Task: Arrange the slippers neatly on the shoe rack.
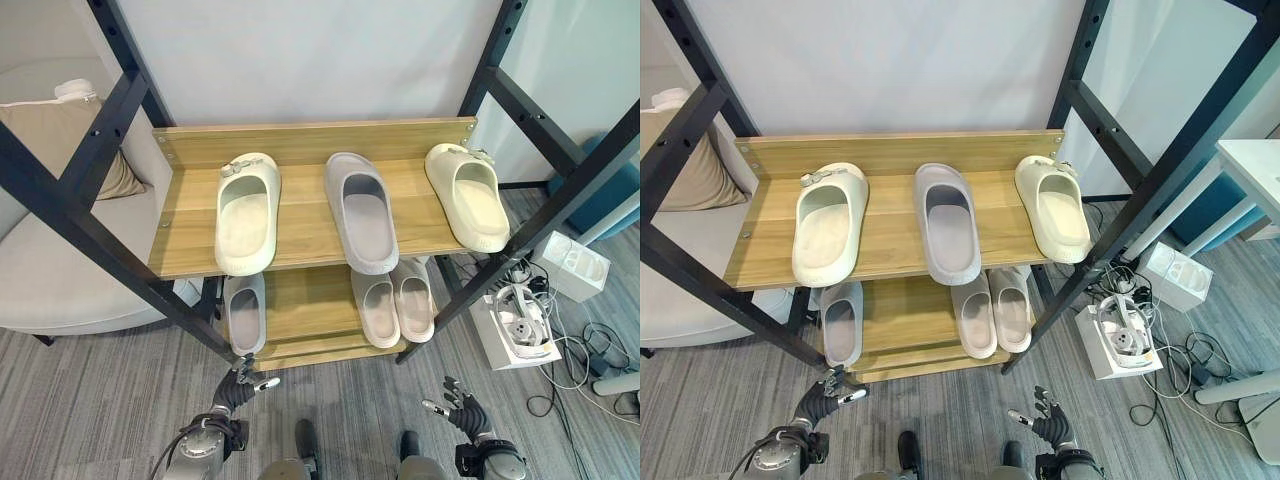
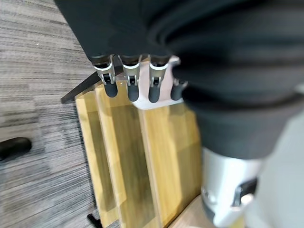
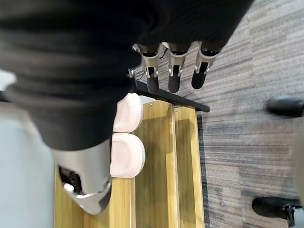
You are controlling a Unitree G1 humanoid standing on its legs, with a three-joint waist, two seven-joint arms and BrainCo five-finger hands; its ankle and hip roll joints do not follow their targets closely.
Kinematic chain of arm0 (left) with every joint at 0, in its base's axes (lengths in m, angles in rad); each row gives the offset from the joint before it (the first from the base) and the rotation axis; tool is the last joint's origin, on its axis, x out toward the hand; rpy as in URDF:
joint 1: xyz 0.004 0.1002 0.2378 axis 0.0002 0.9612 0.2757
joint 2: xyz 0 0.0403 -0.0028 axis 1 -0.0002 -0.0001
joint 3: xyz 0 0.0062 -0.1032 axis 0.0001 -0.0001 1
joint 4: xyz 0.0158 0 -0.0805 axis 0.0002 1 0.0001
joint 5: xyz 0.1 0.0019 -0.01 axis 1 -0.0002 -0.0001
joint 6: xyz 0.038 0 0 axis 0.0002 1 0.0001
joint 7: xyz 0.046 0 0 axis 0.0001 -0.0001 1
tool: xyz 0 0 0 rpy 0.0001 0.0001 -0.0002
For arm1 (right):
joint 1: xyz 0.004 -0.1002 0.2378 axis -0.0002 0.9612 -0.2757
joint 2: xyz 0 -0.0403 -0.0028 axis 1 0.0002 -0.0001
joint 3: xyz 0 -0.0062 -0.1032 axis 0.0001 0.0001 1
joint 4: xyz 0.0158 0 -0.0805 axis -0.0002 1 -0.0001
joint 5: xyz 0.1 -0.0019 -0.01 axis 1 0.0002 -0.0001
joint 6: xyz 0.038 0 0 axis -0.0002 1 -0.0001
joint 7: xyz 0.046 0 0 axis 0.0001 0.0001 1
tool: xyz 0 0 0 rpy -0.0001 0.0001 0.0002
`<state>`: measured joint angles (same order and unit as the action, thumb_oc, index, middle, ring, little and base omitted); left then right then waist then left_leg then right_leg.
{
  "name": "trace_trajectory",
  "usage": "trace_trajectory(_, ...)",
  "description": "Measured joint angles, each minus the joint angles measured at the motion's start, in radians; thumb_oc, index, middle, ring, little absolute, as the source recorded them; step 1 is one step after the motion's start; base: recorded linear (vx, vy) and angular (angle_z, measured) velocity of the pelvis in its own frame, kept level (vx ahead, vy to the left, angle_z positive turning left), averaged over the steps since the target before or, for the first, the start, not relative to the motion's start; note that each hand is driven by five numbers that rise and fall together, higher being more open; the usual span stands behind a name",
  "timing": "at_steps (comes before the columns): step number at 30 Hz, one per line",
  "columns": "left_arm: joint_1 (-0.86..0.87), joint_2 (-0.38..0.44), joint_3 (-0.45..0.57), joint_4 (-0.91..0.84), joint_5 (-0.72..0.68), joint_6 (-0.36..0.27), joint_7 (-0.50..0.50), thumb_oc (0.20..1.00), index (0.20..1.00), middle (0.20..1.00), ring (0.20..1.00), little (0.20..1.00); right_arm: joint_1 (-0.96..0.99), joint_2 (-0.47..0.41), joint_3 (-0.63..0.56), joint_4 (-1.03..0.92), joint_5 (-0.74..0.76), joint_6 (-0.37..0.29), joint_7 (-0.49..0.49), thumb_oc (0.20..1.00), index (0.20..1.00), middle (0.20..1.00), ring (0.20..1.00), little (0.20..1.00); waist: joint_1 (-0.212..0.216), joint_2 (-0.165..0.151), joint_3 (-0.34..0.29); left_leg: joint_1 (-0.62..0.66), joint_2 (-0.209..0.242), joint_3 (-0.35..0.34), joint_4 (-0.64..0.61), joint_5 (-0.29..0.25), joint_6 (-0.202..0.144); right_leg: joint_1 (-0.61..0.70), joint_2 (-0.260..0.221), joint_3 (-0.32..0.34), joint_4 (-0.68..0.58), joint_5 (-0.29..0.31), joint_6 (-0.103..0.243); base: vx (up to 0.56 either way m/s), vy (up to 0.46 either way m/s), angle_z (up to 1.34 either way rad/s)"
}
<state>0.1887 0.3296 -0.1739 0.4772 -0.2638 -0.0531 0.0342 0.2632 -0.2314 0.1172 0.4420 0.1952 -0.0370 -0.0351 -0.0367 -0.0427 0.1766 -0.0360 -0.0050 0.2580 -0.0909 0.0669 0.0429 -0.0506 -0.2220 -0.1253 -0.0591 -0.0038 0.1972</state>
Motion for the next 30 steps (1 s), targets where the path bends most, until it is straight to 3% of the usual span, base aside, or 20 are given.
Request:
trace_trajectory(3, 0.026, -0.012, 0.001, -0.001, 0.000, 0.000, 0.000, 1.000, 1.000, 1.000, 1.000, 1.000, 0.022, -0.005, -0.003, 0.001, -0.001, 0.000, -0.001, 1.000, 1.000, 1.000, 1.000, 1.000, 0.002, -0.019, -0.014, 0.006, -0.001, -0.008, 0.000, 0.002, -0.004, 0.012, 0.013, 0.030, 0.002, 0.029, -0.016, 0.10, -0.053, 0.36)
trace_trajectory(7, 0.060, -0.035, -0.021, -0.008, 0.000, 0.000, -0.002, 1.000, 1.000, 1.000, 1.000, 1.000, 0.018, -0.054, -0.014, -0.014, -0.053, 0.005, -0.021, 1.000, 1.000, 1.000, 1.000, 1.000, 0.001, 0.016, -0.037, 0.008, 0.037, -0.031, 0.000, 0.015, -0.037, 0.025, 0.055, 0.017, -0.011, 0.071, -0.042, 0.07, -0.053, 0.21)
trace_trajectory(10, 0.080, -0.048, -0.022, -0.036, 0.001, 0.000, -0.005, 1.000, 1.000, 1.000, 1.000, 1.000, 0.030, -0.157, -0.021, -0.143, -0.206, -0.001, -0.046, 1.000, 1.000, 1.000, 1.000, 1.000, 0.000, 0.021, -0.036, 0.028, 0.059, -0.038, 0.000, 0.016, -0.056, 0.058, 0.079, 0.012, -0.030, 0.092, -0.065, 0.09, -0.042, 0.05)
trace_trajectory(11, 0.086, -0.053, -0.024, -0.064, 0.001, -0.002, -0.011, 1.000, 1.000, 1.000, 1.000, 1.000, 0.059, -0.286, -0.026, -0.293, -0.344, -0.018, -0.054, 1.000, 1.000, 1.000, 1.000, 1.000, -0.006, 0.029, -0.040, 0.038, 0.067, -0.041, 0.000, 0.013, -0.062, 0.069, 0.087, 0.009, -0.029, 0.092, -0.070, 0.05, -0.012, 0.03)
trace_trajectory(15, 0.074, -0.052, -0.029, -0.068, 0.009, -0.006, -0.034, 1.000, 1.000, 1.000, 1.000, 1.000, 0.088, -0.401, -0.113, -0.490, -0.468, -0.043, -0.062, 1.000, 1.000, 1.000, 1.000, 1.000, -0.013, 0.025, -0.052, 0.051, 0.083, -0.045, 0.000, 0.013, -0.064, 0.079, 0.103, 0.002, -0.029, 0.088, -0.079, 0.03, -0.001, 0.01)
trace_trajectory(18, 0.070, -0.052, -0.033, -0.067, 0.009, -0.007, -0.044, 1.000, 1.000, 1.000, 1.000, 1.000, 0.156, -0.391, -0.114, -0.676, -0.476, -0.087, -0.004, 1.000, 1.000, 1.000, 1.000, 1.000, -0.018, 0.011, -0.063, 0.054, 0.088, -0.048, 0.000, 0.013, -0.066, 0.082, 0.110, -0.001, -0.029, 0.088, -0.080, 0.00, 0.000, 0.00)
trace_trajectory(23, 0.057, -0.049, -0.062, -0.067, 0.009, -0.010, -0.044, 1.000, 1.000, 1.000, 1.000, 1.000, 0.207, -0.376, -0.086, -0.787, -0.449, -0.111, 0.070, 1.000, 1.000, 1.000, 1.000, 1.000, -0.041, 0.004, -0.068, 0.052, 0.080, -0.049, 0.000, 0.011, -0.071, 0.080, 0.102, -0.002, -0.029, 0.088, -0.080, 0.00, 0.008, 0.01)
trace_trajectory(27, 0.059, -0.048, -0.062, -0.064, 0.009, -0.023, -0.043, 1.000, 1.000, 1.000, 1.000, 1.000, 0.240, -0.385, -0.092, -0.922, -0.449, -0.152, 0.081, 1.000, 1.000, 1.000, 1.000, 1.000, -0.056, 0.004, -0.071, 0.055, 0.080, -0.036, 0.000, 0.007, -0.075, 0.077, 0.101, 0.010, -0.029, 0.088, -0.080, -0.02, 0.035, -0.09)
trace_trajectory(30, 0.064, -0.050, -0.068, -0.064, 0.008, -0.036, -0.032, 1.000, 1.000, 1.000, 1.000, 1.000, 0.222, -0.439, -0.095, -1.063, -0.463, -0.179, 0.065, 1.000, 1.000, 1.000, 1.000, 1.000, -0.067, 0.007, -0.073, 0.056, 0.078, -0.029, 0.000, 0.001, -0.078, 0.075, 0.099, 0.016, -0.029, 0.089, -0.078, -0.01, 0.026, -0.06)
